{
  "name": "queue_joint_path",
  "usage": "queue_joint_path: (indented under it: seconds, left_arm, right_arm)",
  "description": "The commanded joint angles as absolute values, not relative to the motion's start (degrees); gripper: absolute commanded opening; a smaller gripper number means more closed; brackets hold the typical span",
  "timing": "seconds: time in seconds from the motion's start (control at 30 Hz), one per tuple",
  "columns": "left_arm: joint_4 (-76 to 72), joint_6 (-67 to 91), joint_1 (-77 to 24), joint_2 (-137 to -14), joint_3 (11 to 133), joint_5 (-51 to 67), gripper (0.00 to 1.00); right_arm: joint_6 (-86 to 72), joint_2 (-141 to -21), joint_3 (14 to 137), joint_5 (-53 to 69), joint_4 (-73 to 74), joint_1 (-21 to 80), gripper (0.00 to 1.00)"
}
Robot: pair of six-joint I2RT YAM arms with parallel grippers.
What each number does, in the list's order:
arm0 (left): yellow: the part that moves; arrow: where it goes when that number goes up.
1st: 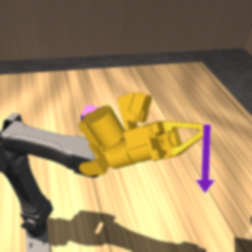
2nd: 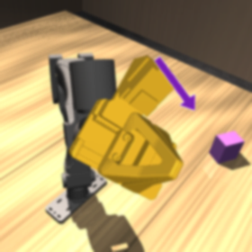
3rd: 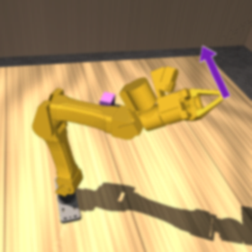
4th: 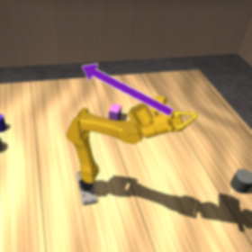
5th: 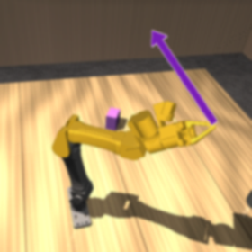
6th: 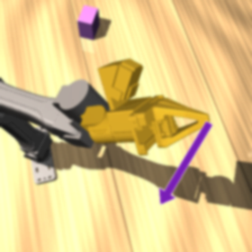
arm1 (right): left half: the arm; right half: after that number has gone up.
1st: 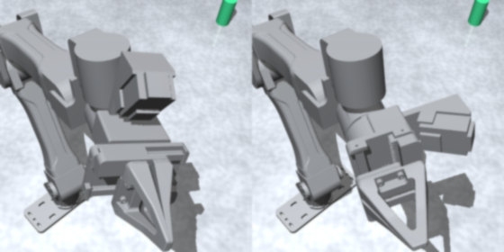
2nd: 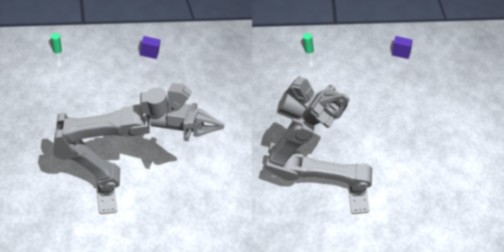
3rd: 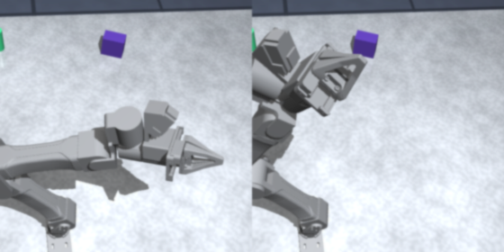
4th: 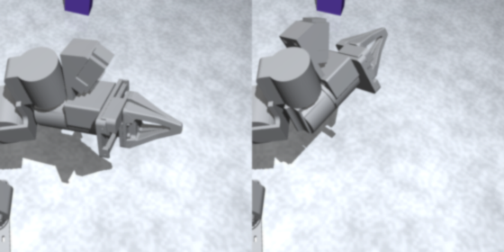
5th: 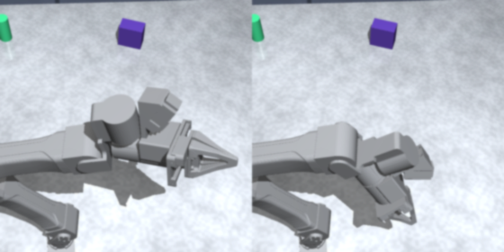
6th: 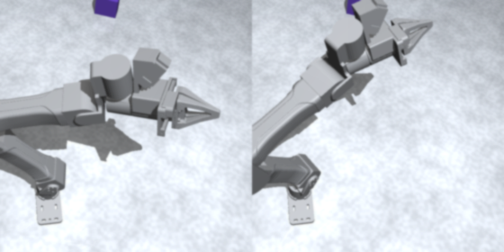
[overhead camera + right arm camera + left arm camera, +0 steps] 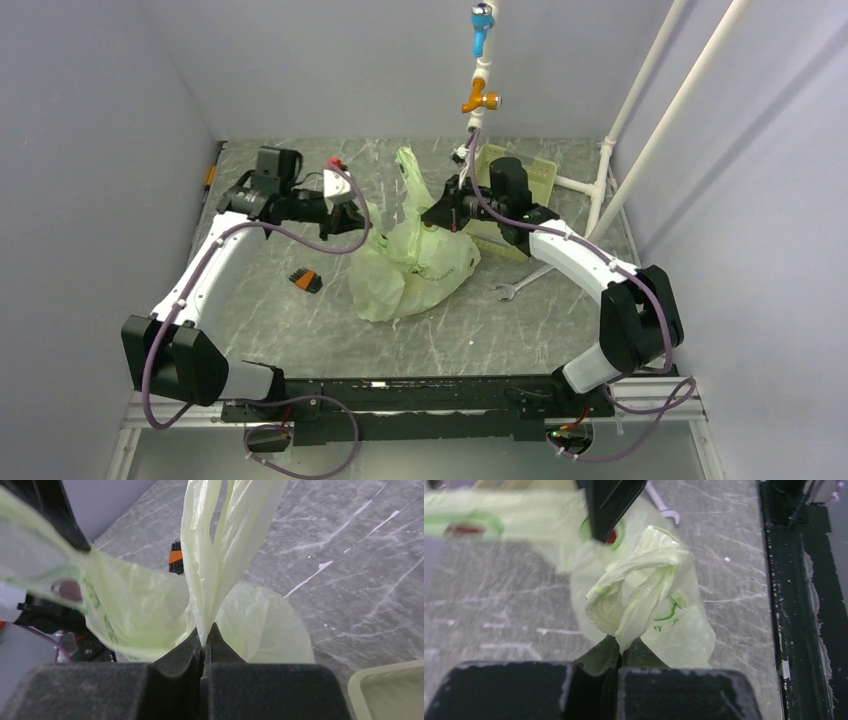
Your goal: Place the fake fruits into the plastic bag and tie a complex knot
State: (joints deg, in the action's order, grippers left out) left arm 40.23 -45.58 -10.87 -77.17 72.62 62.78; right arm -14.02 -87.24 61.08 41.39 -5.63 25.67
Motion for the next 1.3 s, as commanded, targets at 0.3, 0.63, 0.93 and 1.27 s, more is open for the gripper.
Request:
queue_joint_path:
  seconds: [0.3,0.63,0.93,1.27]
  left_arm:
    - [38.88,-47.17,-22.80,-84.13,81.58,47.24,0.00]
    - [59.11,-61.69,-11.62,-90.67,103.67,52.11,0.00]
    - [66.96,-72.51,-13.96,-84.58,91.05,52.80,0.00]
    - [50.30,-57.69,-24.77,-84.07,83.78,45.63,0.01]
  right_arm:
    - [7.19,-77.27,62.54,37.07,12.34,30.93,0.00]
    - [-7.50,-75.44,57.19,35.27,-5.70,31.52,0.00]
    - [-3.16,-77.71,53.70,31.72,-12.14,32.16,0.00]
    - [5.02,-78.80,58.54,44.80,-5.08,32.42,0.00]
